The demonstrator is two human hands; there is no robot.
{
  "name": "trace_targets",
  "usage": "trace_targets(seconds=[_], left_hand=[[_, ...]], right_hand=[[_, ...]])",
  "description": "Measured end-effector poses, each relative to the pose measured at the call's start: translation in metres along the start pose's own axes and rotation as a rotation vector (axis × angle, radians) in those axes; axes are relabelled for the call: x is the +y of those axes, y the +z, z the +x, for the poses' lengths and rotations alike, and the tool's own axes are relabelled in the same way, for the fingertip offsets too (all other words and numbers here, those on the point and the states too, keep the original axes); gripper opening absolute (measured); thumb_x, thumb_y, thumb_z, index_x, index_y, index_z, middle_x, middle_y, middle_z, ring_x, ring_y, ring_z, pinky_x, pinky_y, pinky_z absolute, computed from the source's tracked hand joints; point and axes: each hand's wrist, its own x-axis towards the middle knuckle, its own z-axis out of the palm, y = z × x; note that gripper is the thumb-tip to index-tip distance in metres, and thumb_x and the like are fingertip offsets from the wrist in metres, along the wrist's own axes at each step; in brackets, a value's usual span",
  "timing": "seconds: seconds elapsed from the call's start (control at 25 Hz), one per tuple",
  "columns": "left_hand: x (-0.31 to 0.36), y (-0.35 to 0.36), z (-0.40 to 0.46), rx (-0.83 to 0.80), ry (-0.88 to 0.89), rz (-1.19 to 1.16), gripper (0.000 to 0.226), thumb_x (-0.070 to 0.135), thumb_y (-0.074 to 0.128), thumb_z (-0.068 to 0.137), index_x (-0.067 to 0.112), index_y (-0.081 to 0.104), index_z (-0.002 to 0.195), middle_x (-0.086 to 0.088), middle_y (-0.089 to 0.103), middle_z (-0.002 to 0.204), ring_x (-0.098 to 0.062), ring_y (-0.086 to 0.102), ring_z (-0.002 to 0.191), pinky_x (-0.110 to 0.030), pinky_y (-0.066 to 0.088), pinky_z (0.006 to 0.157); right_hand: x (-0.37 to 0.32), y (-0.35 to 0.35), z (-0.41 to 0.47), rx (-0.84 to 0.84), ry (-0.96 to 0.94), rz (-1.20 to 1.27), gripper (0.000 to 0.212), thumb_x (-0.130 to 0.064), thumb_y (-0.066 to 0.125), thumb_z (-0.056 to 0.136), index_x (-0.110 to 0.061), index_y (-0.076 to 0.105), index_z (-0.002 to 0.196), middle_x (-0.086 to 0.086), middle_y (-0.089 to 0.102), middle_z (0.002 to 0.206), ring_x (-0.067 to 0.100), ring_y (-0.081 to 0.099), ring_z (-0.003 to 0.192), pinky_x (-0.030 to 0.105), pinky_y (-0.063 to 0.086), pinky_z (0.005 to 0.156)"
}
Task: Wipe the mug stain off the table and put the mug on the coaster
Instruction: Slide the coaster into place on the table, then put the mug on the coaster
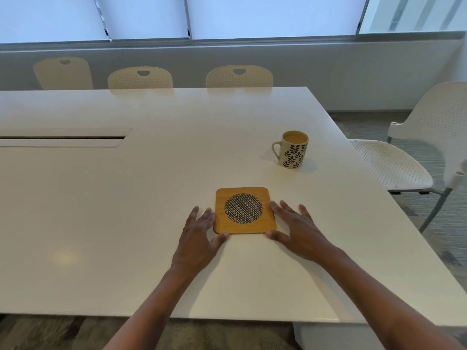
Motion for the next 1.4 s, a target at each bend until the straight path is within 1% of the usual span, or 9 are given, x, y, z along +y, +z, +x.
trace_targets(seconds=[0.16,0.44,0.6,0.76,0.84,0.96,1.2,1.32,1.4], left_hand=[[-0.001,0.000,0.000,0.005,-0.010,-0.030,0.070,0.046,0.066,0.090,0.012,0.045,0.147,-0.001,0.040,0.157,-0.015,0.011,0.152,-0.029,0.014,0.119],[0.002,-0.007,0.007,-0.021,-0.018,-0.015,0.072,0.050,0.061,0.092,0.009,0.043,0.148,-0.006,0.041,0.156,-0.019,0.020,0.150,-0.035,0.020,0.119],[0.019,-0.011,0.031,0.019,-0.026,-0.136,0.058,0.044,0.052,0.099,0.012,0.045,0.147,-0.009,0.049,0.149,-0.023,0.038,0.141,-0.037,0.031,0.115],[0.055,-0.007,0.079,0.012,-0.122,-0.442,0.038,0.026,0.063,0.096,0.014,0.061,0.132,-0.001,0.067,0.128,-0.014,0.060,0.120,-0.041,0.045,0.108],[0.071,-0.006,0.104,-0.012,-0.149,-0.572,0.035,0.023,0.063,0.095,0.016,0.063,0.129,0.003,0.068,0.122,-0.007,0.063,0.113,-0.039,0.050,0.104],[0.095,-0.001,0.144,0.002,-0.099,-0.584,0.035,0.020,0.064,0.094,0.015,0.063,0.129,0.004,0.068,0.124,-0.006,0.063,0.113,-0.037,0.051,0.102],[0.122,0.027,0.212,-0.039,-0.100,-0.511,0.041,0.017,0.064,0.094,0.012,0.060,0.134,-0.003,0.064,0.133,-0.015,0.057,0.124,-0.038,0.045,0.108],[0.124,0.042,0.236,-0.067,-0.115,-0.439,0.043,0.018,0.064,0.094,0.011,0.057,0.136,-0.005,0.062,0.136,-0.018,0.055,0.127,-0.039,0.044,0.109],[0.123,0.053,0.248,-0.067,-0.111,-0.415,0.042,0.019,0.066,0.093,0.011,0.059,0.134,-0.005,0.064,0.133,-0.017,0.058,0.124,-0.033,0.045,0.105]], right_hand=[[0.001,0.000,0.000,-0.003,-0.004,0.001,0.085,-0.064,0.049,0.091,-0.029,0.011,0.157,-0.006,0.019,0.163,-0.009,-0.004,0.141,0.037,-0.009,0.123],[0.004,-0.002,0.000,0.000,0.002,0.088,0.085,-0.067,0.052,0.088,-0.037,0.011,0.156,-0.003,0.019,0.164,-0.003,-0.002,0.146,0.038,-0.006,0.123],[0.011,-0.011,0.007,0.042,0.126,0.248,0.090,-0.070,0.058,0.078,-0.039,0.021,0.154,-0.005,0.028,0.161,0.018,0.019,0.150,0.046,0.020,0.122],[0.023,-0.037,0.026,0.336,0.153,0.345,0.082,-0.044,0.080,0.076,-0.022,0.045,0.146,0.002,0.051,0.148,0.022,0.050,0.133,0.043,0.042,0.110],[0.031,-0.054,0.043,0.427,0.186,0.346,0.082,-0.039,0.083,0.074,-0.017,0.047,0.144,0.007,0.054,0.144,0.026,0.055,0.126,0.048,0.048,0.103],[0.048,-0.075,0.073,0.485,0.209,0.338,0.088,-0.035,0.086,0.071,-0.012,0.042,0.145,0.011,0.052,0.145,0.031,0.054,0.126,0.051,0.048,0.100],[0.086,-0.092,0.132,0.440,0.318,0.272,0.110,-0.039,0.088,0.068,-0.007,0.026,0.152,0.015,0.037,0.154,0.032,0.040,0.138,0.050,0.038,0.111],[0.101,-0.090,0.151,0.388,0.328,0.298,0.109,-0.037,0.088,0.069,-0.009,0.024,0.153,0.013,0.035,0.156,0.031,0.038,0.140,0.051,0.036,0.113],[0.108,-0.089,0.160,0.379,0.301,0.351,0.104,-0.035,0.088,0.068,-0.013,0.030,0.150,0.010,0.041,0.152,0.029,0.042,0.137,0.050,0.039,0.110]])
